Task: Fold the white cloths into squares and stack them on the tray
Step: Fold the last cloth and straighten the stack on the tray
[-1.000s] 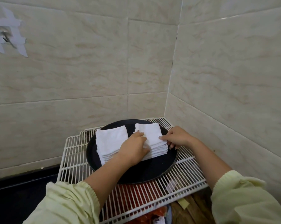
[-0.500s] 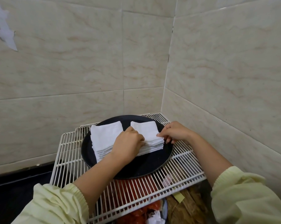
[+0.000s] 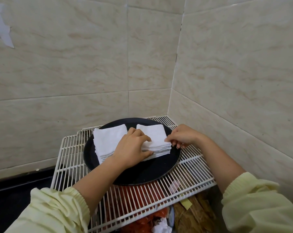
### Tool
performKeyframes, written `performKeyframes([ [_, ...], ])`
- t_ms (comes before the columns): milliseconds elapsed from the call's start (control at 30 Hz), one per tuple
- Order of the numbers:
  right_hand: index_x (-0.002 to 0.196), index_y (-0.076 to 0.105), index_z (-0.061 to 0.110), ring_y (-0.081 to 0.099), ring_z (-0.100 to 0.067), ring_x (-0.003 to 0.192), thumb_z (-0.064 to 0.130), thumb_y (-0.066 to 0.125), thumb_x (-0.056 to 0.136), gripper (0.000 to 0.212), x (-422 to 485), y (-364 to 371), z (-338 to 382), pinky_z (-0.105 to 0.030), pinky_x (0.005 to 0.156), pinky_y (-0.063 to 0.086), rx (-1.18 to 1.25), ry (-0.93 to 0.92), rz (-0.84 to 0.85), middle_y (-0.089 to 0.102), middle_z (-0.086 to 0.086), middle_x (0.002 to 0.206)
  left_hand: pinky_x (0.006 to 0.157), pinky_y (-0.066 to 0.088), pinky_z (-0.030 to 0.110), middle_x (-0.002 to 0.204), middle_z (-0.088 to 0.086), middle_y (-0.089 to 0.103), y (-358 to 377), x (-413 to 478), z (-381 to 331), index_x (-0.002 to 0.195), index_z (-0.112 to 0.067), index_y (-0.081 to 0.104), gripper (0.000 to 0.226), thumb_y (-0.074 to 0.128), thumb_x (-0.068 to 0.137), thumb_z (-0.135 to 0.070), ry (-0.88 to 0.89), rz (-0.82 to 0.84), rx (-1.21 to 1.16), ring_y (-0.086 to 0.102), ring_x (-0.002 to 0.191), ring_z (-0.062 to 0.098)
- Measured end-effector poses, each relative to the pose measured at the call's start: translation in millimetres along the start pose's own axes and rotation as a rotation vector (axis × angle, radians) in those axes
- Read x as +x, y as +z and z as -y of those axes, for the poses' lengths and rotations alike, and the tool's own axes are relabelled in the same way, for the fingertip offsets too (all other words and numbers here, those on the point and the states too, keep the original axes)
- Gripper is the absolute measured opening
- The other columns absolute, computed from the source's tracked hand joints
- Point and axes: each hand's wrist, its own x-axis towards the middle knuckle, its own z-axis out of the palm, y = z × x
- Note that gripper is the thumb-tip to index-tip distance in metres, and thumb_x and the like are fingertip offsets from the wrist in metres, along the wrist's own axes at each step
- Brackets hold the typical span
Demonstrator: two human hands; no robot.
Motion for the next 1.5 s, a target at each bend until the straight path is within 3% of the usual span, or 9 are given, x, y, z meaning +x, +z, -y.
performKeyframes([
  [200,0.079,0.071,0.0,0.052,-0.011,0.04,0.036,0.065,0.087,0.038,-2,4,-4,-0.019,0.04,0.034,-0.109,0.142,0.025,0.067,-0.006,0.06,0.096,0.042,0.029,0.124,-0.007,0.053,0,1,4,0.125,-0.031,0.059,0.044,0.064,0.085,-0.047,0.01,0.009,0.021,0.038,0.117,0.014],
  [367,0.09,0.071,-0.002,0.06,-0.011,0.044,0.028,0.068,0.087,0.031,-2,3,-1,-0.015,0.039,0.038,0.04,0.165,0.079,0.072,-0.008,0.068,0.094,0.042,0.028,0.122,-0.006,0.053,0,2,5,0.125,-0.03,0.06,0.039,0.062,0.087,-0.041,0.005,0.025,0.017,0.039,0.115,0.014],
  [600,0.089,0.071,-0.002,0.062,-0.017,0.055,0.015,0.066,0.082,0.02,5,2,12,-0.02,0.043,0.045,0.217,0.048,-0.079,0.071,-0.011,0.076,0.09,0.043,0.029,0.118,-0.004,0.056,0,3,6,0.124,-0.025,0.06,0.036,0.056,0.092,-0.04,-0.036,-0.028,-0.035,0.045,0.111,0.015],
  [767,0.086,0.069,-0.005,0.072,-0.022,0.075,0.009,0.066,0.081,0.015,16,4,23,-0.027,0.069,0.06,0.37,-0.1,-0.114,0.072,-0.016,0.08,0.085,0.045,0.029,0.115,-0.004,0.057,0,2,5,0.123,-0.024,0.06,0.033,0.056,0.093,-0.038,-0.081,-0.074,-0.097,0.049,0.111,0.015],
  [867,0.091,0.066,-0.004,0.071,-0.019,0.074,0.006,0.069,0.081,0.014,22,6,18,-0.023,0.065,0.058,0.45,-0.167,-0.126,0.069,-0.017,0.083,0.084,0.046,0.029,0.114,-0.006,0.057,1,3,3,0.122,-0.025,0.06,0.032,0.056,0.092,-0.037,-0.094,-0.09,-0.104,0.05,0.112,0.014],
  [1033,0.073,0.06,0.004,0.071,-0.019,0.067,0.001,0.067,0.079,0.01,23,6,-4,-0.027,0.068,0.06,0.35,0.001,-0.083,0.07,-0.014,0.077,0.084,0.043,0.028,0.117,-0.006,0.055,8,4,0,0.124,-0.027,0.059,0.034,0.056,0.093,-0.04,-0.074,-0.072,-0.075,0.047,0.112,0.014],
  [1167,0.085,0.066,0.004,0.063,-0.015,0.059,0.004,0.069,0.077,0.009,23,9,-12,-0.024,0.061,0.054,0.496,0.059,-0.034,0.069,-0.011,0.077,0.084,0.042,0.027,0.119,-0.006,0.054,10,5,-2,0.125,-0.026,0.059,0.034,0.054,0.094,-0.039,-0.049,-0.07,-0.051,0.046,0.112,0.014],
  [1333,0.082,0.065,0.005,0.057,-0.016,0.06,0.002,0.072,0.077,0.009,30,21,-4,-0.027,0.061,0.046,0.593,0.084,-0.117,0.063,-0.007,0.067,0.084,0.044,0.026,0.119,-0.006,0.056,11,3,-1,0.125,-0.026,0.059,0.034,0.055,0.094,-0.04,-0.032,-0.095,-0.046,0.048,0.11,0.013],
  [1500,0.086,0.063,0.016,0.057,-0.018,0.075,-0.001,0.067,0.073,0.022,33,20,10,-0.029,0.061,0.046,0.561,-0.012,-0.229,0.063,-0.005,0.084,0.082,0.043,0.024,0.117,-0.007,0.056,11,3,0,0.123,-0.026,0.06,0.033,0.055,0.094,-0.04,-0.03,-0.121,-0.05,0.048,0.109,0.012],
])
